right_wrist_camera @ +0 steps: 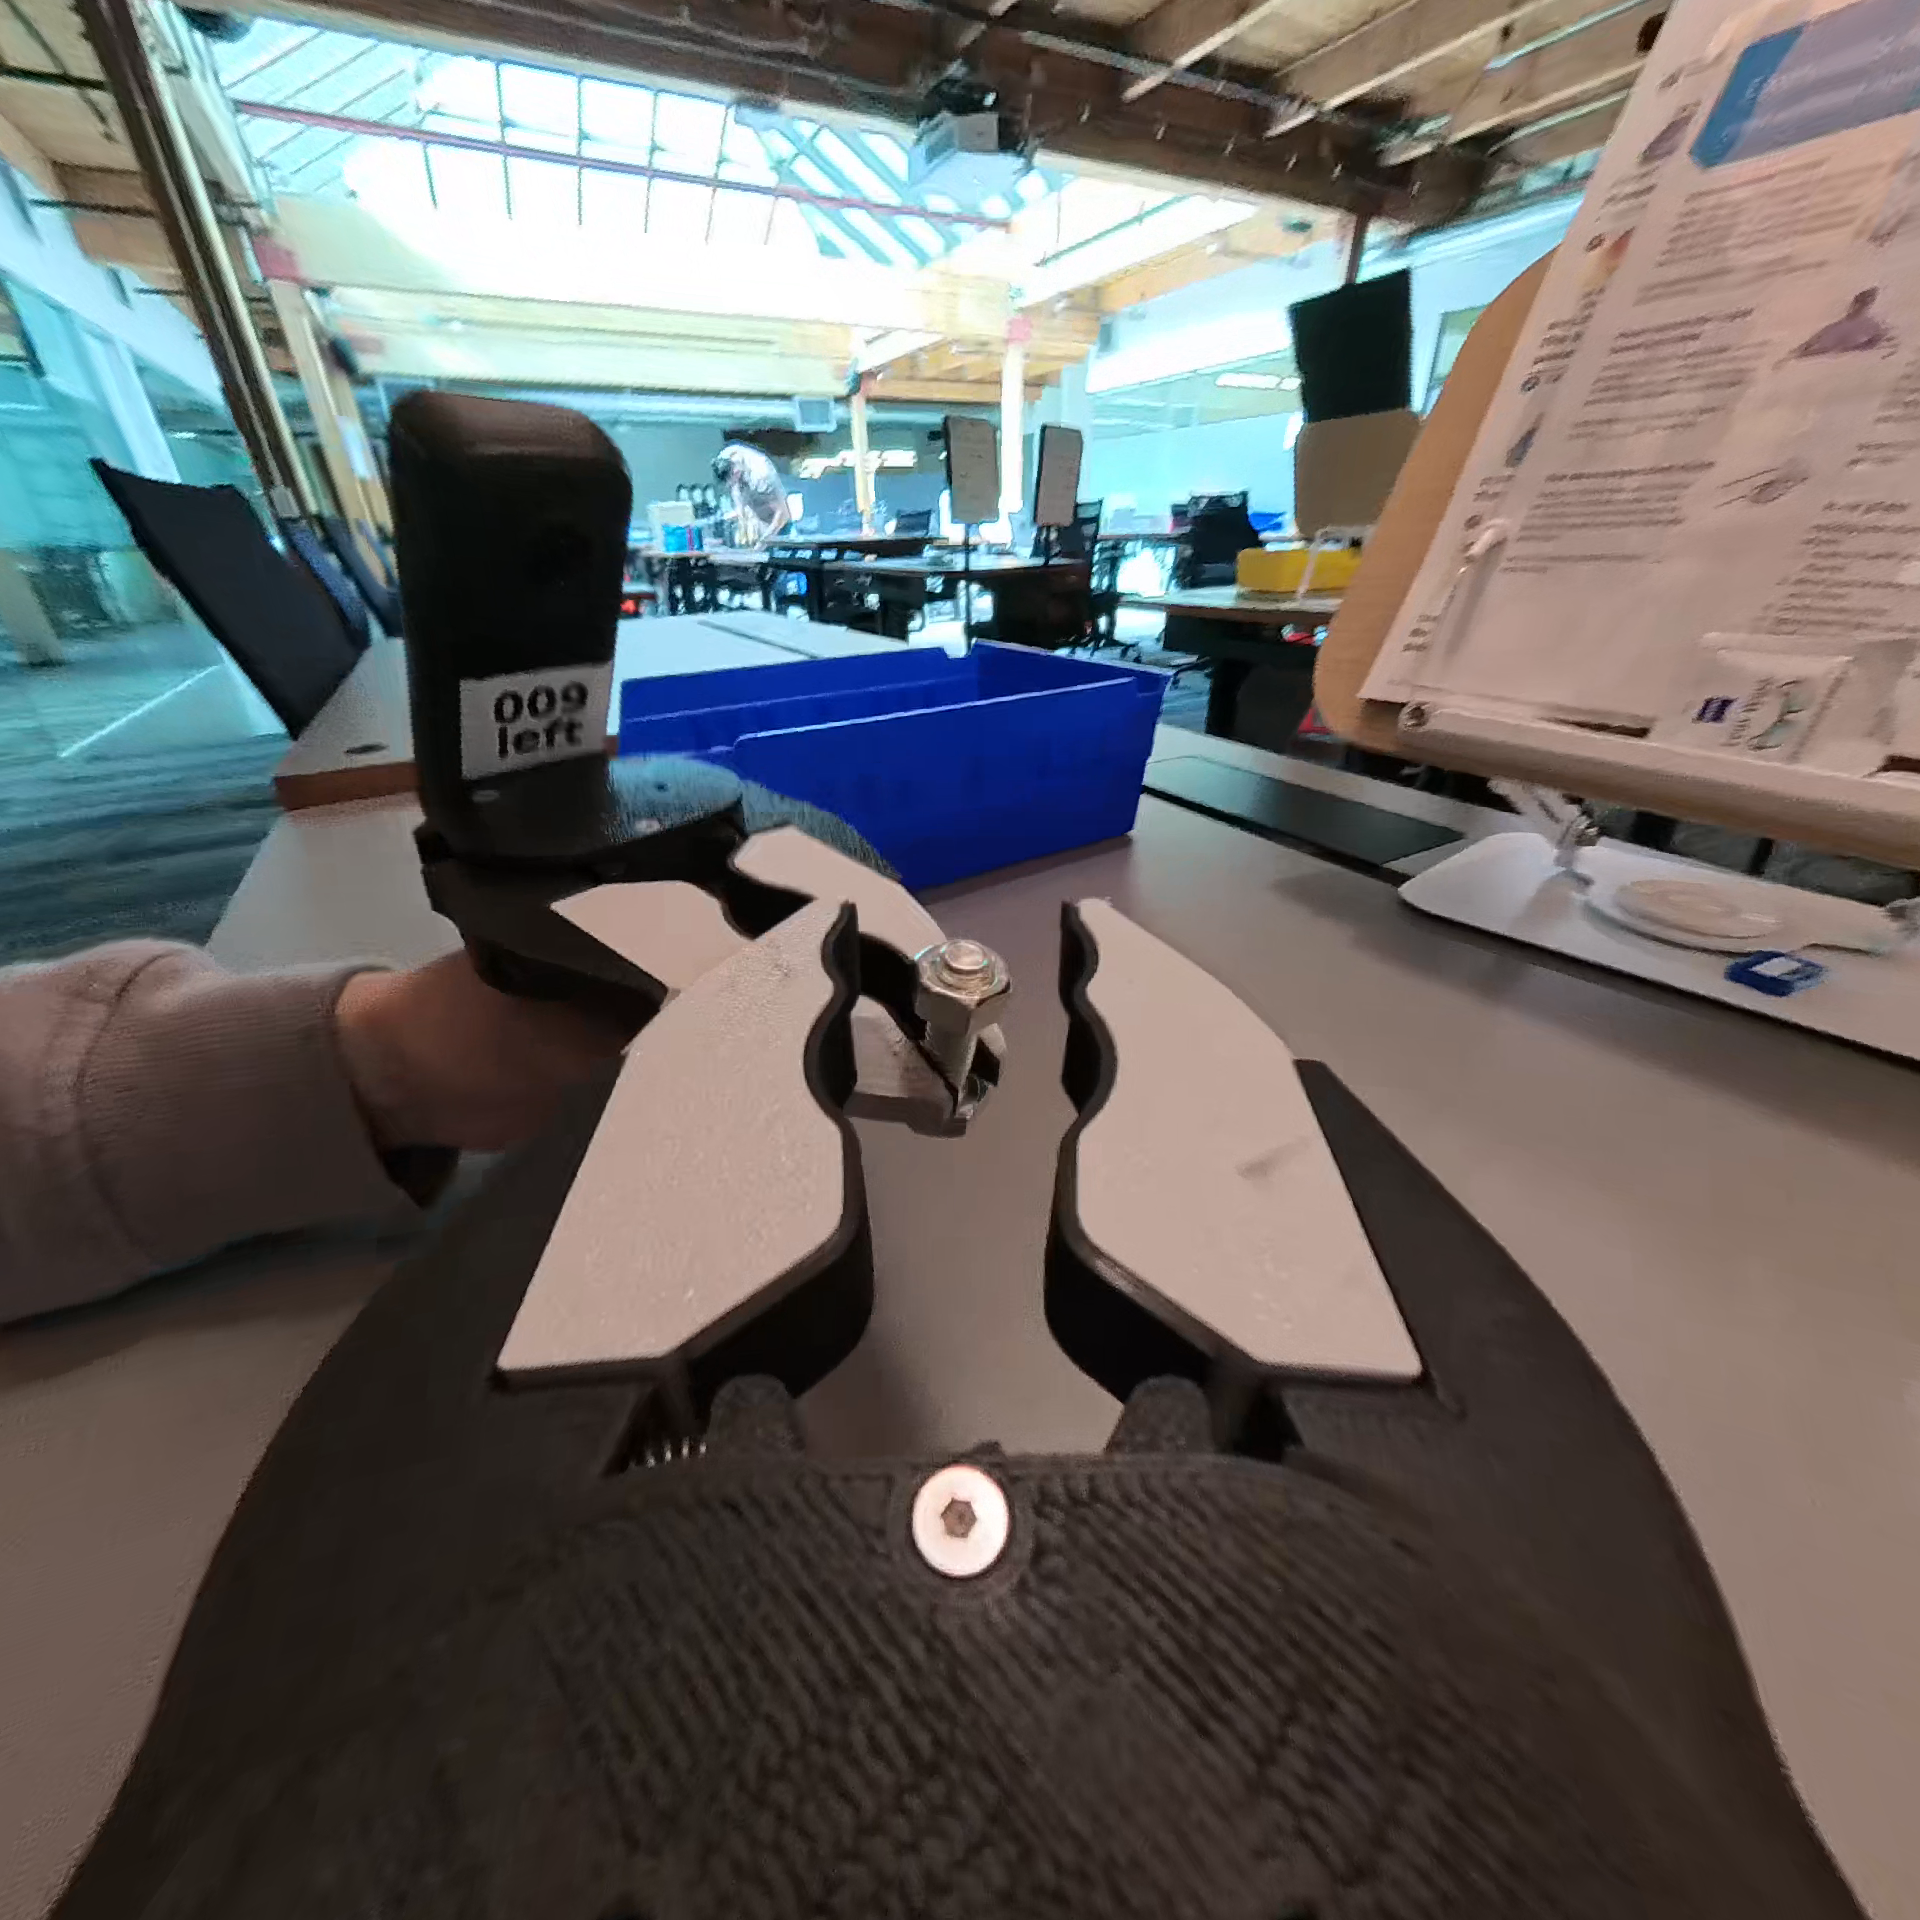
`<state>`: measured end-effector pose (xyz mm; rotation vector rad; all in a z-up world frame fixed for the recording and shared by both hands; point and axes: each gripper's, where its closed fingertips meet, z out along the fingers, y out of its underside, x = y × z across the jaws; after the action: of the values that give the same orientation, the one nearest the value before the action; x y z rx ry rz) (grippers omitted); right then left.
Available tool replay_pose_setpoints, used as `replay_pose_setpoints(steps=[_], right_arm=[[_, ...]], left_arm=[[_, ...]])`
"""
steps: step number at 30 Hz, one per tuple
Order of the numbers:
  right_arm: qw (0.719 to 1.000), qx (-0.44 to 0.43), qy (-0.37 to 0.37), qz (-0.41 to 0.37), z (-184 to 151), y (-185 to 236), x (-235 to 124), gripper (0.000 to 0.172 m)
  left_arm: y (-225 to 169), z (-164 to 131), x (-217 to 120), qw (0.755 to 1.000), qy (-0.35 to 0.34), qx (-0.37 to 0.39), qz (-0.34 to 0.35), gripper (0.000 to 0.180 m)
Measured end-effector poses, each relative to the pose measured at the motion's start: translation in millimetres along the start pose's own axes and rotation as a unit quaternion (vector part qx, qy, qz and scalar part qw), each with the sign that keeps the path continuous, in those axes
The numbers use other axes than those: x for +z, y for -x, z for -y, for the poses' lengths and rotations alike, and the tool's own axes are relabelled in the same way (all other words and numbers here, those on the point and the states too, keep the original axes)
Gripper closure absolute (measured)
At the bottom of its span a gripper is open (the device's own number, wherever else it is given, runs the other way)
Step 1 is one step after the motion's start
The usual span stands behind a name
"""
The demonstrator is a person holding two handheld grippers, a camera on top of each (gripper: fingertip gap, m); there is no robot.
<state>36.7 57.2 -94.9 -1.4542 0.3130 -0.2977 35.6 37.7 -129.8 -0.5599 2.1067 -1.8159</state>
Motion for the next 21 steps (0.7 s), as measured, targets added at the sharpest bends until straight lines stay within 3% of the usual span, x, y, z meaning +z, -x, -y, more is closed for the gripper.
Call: replay_pose_setpoints(steps=[7, 12, 13, 14, 15, 21], right_arm=[[1.000, 0.011, -0.021, 0.007, 4.3, -2.5, -3.0, 0.151], [0.998, 0.037, -0.045, 0.007, 11.3, -6.7, -5.8, 0.131], [0.997, 0.051, -0.049, -0.005, 11.8, -12.5, -7.8, 0.131], [0.996, 0.056, -0.055, -0.032, 12.1, -22.0, -11.2, 0.144], [0.996, 0.051, -0.062, -0.042, 13.7, -25.8, -13.8, 0.139], [0.995, 0.018, -0.084, 0.042, 21.0, 16.0, -3.7, 0.134]], left_arm=[[-10.6, 18.0, 6.6, 0.992, -0.082, -0.072, -0.059, 0.172], [-4.2, 22.9, -7.8, 0.991, -0.111, -0.067, -0.045, 0.172], [-1.6, 24.0, -13.8, 0.990, -0.116, -0.066, -0.042, 0.172], [0.2, 26.2, -21.3, 0.990, -0.124, -0.062, -0.040, 0.172], [2.0, 27.8, -28.6, 0.989, -0.130, -0.056, -0.033, 0.172], [5.1, 23.7, -34.8, 0.992, -0.114, -0.045, -0.011, 0.172]])
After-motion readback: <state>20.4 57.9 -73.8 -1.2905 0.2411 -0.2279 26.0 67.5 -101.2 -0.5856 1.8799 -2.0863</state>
